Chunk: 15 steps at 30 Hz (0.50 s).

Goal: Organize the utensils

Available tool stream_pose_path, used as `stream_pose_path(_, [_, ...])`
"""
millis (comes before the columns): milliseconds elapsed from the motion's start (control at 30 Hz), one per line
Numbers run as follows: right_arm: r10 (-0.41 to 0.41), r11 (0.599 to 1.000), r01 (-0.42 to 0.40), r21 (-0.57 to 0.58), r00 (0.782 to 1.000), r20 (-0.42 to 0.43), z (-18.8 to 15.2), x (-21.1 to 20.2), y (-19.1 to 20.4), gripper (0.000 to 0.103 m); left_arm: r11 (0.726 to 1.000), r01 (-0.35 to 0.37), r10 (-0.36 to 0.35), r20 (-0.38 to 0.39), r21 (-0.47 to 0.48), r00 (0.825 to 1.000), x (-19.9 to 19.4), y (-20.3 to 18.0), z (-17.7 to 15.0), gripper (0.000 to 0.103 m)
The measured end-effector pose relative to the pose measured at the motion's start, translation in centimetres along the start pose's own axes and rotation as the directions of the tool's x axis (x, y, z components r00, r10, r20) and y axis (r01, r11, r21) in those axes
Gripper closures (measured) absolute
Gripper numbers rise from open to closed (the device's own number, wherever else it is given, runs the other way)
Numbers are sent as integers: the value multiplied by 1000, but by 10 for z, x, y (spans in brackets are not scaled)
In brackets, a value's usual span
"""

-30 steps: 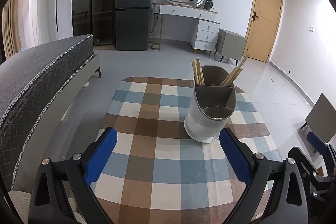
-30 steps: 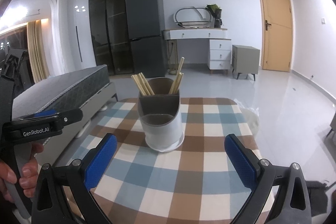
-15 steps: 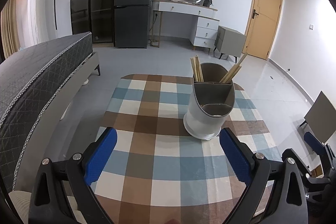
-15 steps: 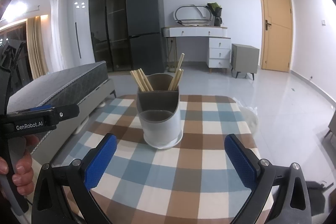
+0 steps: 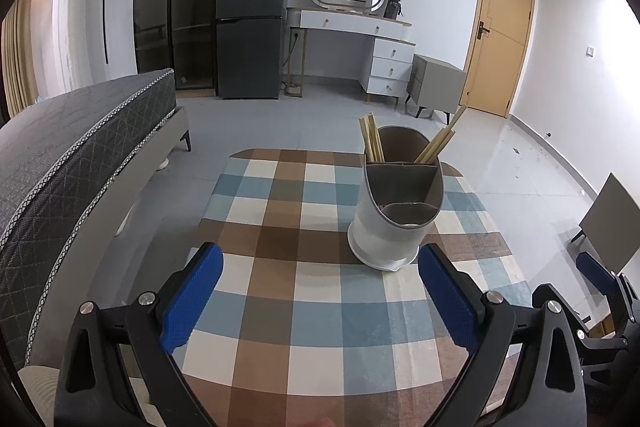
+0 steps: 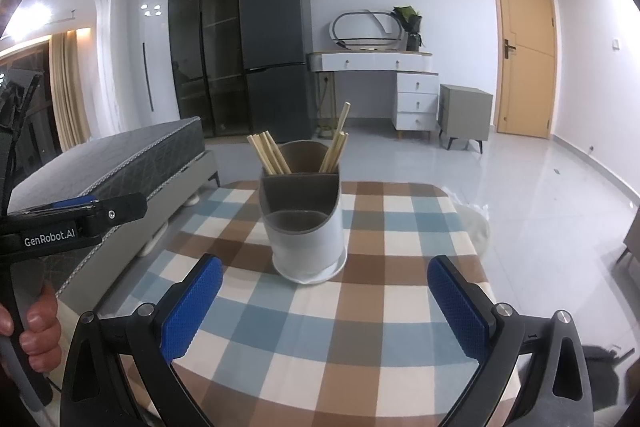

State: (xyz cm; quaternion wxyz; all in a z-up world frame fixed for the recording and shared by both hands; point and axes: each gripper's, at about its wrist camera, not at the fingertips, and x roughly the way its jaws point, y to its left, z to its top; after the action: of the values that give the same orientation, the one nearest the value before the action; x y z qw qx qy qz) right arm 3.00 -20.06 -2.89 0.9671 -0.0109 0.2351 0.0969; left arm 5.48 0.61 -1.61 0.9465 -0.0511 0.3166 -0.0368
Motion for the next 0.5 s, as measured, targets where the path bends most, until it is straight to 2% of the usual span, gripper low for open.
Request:
stream_pose_path(167, [3, 1000, -2, 17, 1000, -3, 0, -1, -3, 0, 999, -20, 20, 8, 30, 1000, 1, -3, -1, 8])
stream_pose_path(500, [-6, 1000, 6, 5, 1000, 0, 0, -3, 0, 0, 1000, -25, 25, 14, 10, 1000, 0, 0, 1, 8])
